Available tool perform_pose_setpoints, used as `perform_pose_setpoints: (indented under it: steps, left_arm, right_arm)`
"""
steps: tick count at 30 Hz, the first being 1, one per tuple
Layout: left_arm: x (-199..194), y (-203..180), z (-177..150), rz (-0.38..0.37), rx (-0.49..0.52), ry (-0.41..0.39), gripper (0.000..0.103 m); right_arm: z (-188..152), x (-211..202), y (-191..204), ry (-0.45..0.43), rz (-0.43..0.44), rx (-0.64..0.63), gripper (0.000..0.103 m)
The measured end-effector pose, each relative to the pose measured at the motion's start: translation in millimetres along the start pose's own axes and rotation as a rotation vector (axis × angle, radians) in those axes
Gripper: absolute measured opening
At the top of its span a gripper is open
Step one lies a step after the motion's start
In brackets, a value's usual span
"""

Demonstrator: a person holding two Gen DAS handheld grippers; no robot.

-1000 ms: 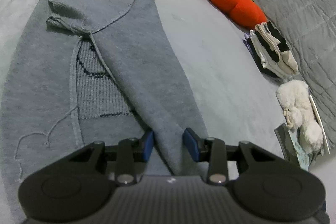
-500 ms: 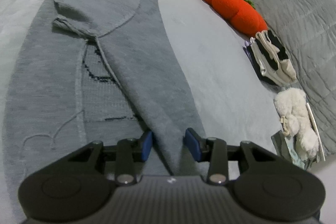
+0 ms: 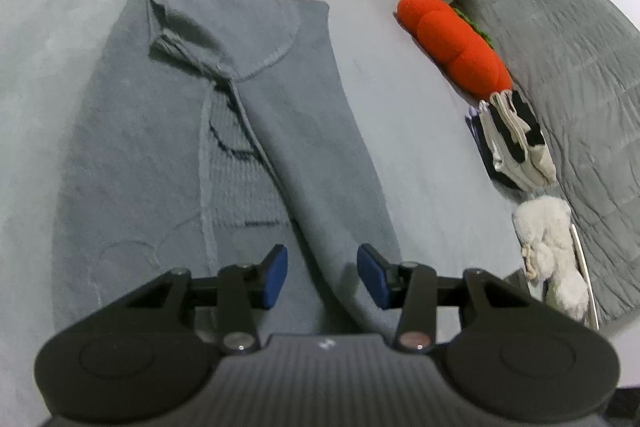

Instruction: Fold clothes

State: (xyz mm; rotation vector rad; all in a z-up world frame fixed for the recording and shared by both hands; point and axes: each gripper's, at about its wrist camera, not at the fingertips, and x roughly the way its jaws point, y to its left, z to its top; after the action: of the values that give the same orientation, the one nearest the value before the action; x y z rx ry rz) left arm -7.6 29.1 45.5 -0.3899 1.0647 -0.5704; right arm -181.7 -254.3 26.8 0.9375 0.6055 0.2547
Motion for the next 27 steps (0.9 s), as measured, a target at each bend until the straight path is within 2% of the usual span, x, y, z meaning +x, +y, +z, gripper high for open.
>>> perform_pose_setpoints:
  steps: [2,3,5,7,10,15,20,24,26,27]
  left_arm:
    - [2,-2,-4,0.004,0.012,0.008,0.04]
    - [3,-3,-6,0.006,0.018,0.012,0.04]
    - [5,-5,-8,0.012,0.03,0.017,0.04]
    - [6,-7,-9,0.017,0.041,0.016,0.04]
    - [10,-12,-13,0.02,0.07,0.016,0.041]
    - [21,-26,-22,0.055,0.152,0.022,0.043]
    - [23,-30,-23,0.072,0.179,0.021,0.043]
    - [23,-33,-23,0.083,0.199,0.021,0.043]
    - [23,-33,-24,0.086,0.206,0.021,0.043]
    - [23,-33,-24,0.086,0.207,0.021,0.043]
  right_arm:
    - [7,0,-21,-0.009,0.035,0.156,0.005]
    - [9,0,-28,-0.005,0.023,0.192,0.005]
    - [6,2,-33,0.005,-0.037,0.204,0.005]
    - [4,6,-31,0.015,-0.104,0.154,0.006]
    - [2,8,-12,0.02,-0.181,-0.02,0.011]
    - [-13,14,23,0.062,-0.261,-0.308,0.011]
    - [-38,16,64,0.019,-0.396,-0.733,0.016]
    - [-65,18,87,0.041,-0.362,-0.994,0.018]
    - [-78,23,92,0.086,-0.335,-1.097,0.019]
    - [-82,25,91,0.1,-0.358,-1.117,0.019]
